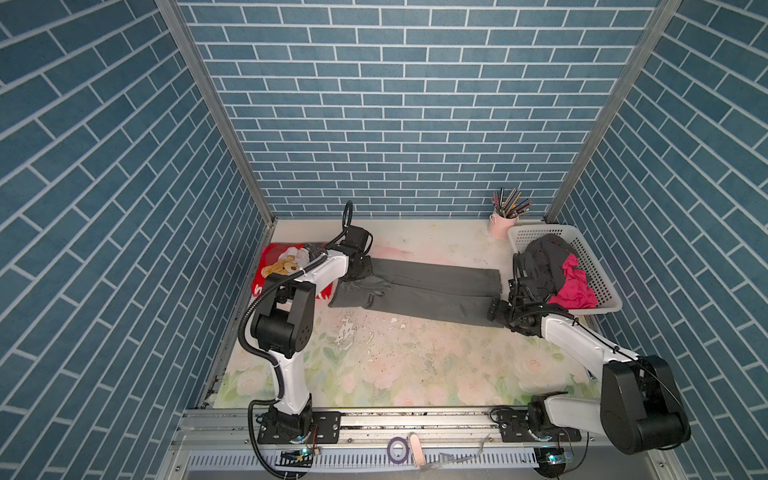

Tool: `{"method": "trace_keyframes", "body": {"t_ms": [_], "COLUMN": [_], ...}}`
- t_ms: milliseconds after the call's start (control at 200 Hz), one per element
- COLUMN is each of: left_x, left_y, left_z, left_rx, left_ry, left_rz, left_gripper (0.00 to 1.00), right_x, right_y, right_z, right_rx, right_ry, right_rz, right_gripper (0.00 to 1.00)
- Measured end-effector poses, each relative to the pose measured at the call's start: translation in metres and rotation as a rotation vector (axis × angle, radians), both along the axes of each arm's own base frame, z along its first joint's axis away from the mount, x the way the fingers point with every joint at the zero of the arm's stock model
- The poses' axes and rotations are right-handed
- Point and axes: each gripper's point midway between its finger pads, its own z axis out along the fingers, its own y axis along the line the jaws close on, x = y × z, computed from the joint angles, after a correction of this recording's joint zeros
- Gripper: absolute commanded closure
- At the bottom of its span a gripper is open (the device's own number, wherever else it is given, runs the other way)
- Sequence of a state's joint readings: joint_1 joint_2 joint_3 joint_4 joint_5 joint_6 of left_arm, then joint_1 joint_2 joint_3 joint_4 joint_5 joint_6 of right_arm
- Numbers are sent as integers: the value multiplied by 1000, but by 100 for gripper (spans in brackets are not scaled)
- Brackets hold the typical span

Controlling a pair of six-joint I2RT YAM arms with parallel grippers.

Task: Fold and stack the t-shirts
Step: 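Lower the hem onto the far edge and open both grippers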

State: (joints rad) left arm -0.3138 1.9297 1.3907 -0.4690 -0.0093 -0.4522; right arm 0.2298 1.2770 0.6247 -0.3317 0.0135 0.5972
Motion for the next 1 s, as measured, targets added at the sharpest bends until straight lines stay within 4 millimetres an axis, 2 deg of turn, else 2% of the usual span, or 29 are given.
{"method": "trace_keyframes", "body": {"t_ms": [115, 150, 165, 275, 350, 405, 520, 595, 665, 730, 795, 860, 925, 1000], "left_x": [2, 2, 2, 0, -5, -14, -43, -61, -78, -94, -111, -125, -134, -133], "left_y": [0, 1, 2, 10, 16, 20, 30, 40, 53, 65, 77, 82, 78, 74], "left_z": [-5, -4, -4, 2, 14, 27, 57, 64, 57, 38, 13, -9, -22, -27], "left_rx": [19, 23, 30, 75, 97, 96, 52, 16, -17, -56, -92, -124, -160, -191], "left_ry": [12, 14, 15, 14, -1, -25, -74, -90, -81, -46, 7, 50, 77, 74], "left_rz": [-21, -17, -20, -18, -17, -17, -19, -7, 20, 61, 111, 150, 165, 175], "left_gripper": [43, 17, 13, 12, 13, 13, 13, 13, 13, 12, 13, 13, 13, 14], "right_x": [-1, -2, -2, -7, -11, -13, -16, -19, -19, -18, -17, -17, -16, -16], "right_y": [3, 4, 4, 5, 5, 6, 8, 7, 7, 7, 7, 6, 5, 2], "right_z": [-2, -3, -3, -7, -6, -6, -9, -15, -20, -22, -23, -23, -23, -23], "right_rx": [17, 22, 23, 31, 42, 54, 78, 78, 78, 77, 79, 75, 71, 70], "right_ry": [3, 5, 5, 15, 9, 3, 3, 17, 30, 34, 32, 30, 30, 28], "right_rz": [9, 11, 12, 16, 13, 13, 3, 0, -3, -6, -16, -16, -22, -30], "right_gripper": [14, 14, 14, 16, 19, 24, 37, 50, 65, 78, 81, 90, 94, 98]}}
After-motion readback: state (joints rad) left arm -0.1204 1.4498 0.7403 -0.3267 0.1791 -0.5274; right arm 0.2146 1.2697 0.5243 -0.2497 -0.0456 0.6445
